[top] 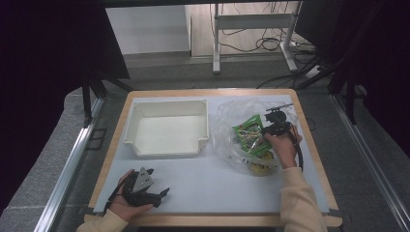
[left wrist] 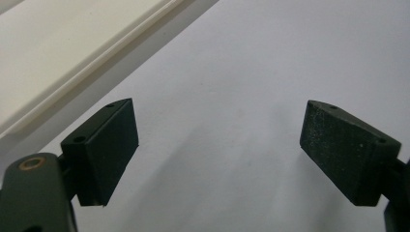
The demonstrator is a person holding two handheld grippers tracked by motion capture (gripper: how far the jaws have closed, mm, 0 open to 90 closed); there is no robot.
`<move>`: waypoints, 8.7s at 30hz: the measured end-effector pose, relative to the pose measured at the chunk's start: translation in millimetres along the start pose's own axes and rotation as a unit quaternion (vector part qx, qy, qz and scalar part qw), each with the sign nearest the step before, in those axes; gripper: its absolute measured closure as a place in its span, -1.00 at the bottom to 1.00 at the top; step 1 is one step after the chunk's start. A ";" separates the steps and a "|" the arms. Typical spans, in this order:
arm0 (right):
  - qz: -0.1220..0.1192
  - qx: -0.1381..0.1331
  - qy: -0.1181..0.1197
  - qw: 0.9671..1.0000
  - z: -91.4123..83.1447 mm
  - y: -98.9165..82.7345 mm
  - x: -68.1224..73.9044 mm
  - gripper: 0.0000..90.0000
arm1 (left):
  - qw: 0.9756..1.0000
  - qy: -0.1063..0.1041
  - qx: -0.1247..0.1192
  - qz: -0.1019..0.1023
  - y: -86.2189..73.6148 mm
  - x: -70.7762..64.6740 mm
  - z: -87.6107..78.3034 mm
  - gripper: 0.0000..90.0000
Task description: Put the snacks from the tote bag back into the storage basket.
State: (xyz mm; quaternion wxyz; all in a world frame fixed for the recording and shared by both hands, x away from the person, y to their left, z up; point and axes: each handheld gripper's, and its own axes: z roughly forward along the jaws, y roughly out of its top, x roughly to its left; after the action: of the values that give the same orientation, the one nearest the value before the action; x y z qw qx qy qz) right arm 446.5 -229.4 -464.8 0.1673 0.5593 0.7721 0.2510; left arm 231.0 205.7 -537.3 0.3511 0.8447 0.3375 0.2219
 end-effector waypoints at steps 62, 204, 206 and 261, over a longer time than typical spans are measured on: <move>0.048 -0.169 0.089 0.980 -79.8 3.4 -13.2 1.00 | 1.000 0.003 0.005 0.004 -0.4 -3.1 2.8 -0.70; -0.025 -0.193 0.225 0.955 -52.5 74.8 180.3 1.00 | 1.000 -0.005 -0.012 0.011 0.0 -3.3 -3.5 -0.70; -0.024 -0.193 0.226 0.954 -51.4 75.2 182.3 1.00 | 1.000 -0.005 -0.012 0.012 0.0 -3.4 -3.5 -0.70; -0.016 -0.154 0.234 0.960 1.5 82.9 230.4 1.00 | 1.000 -0.005 -0.015 0.011 0.6 -2.7 -5.8 -0.70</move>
State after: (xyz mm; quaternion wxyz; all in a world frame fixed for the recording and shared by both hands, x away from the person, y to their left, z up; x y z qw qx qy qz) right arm 438.6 9.9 -413.2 0.0699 0.4402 0.7504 0.4881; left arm 225.8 206.0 -533.4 0.3628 0.8441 0.3231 0.2268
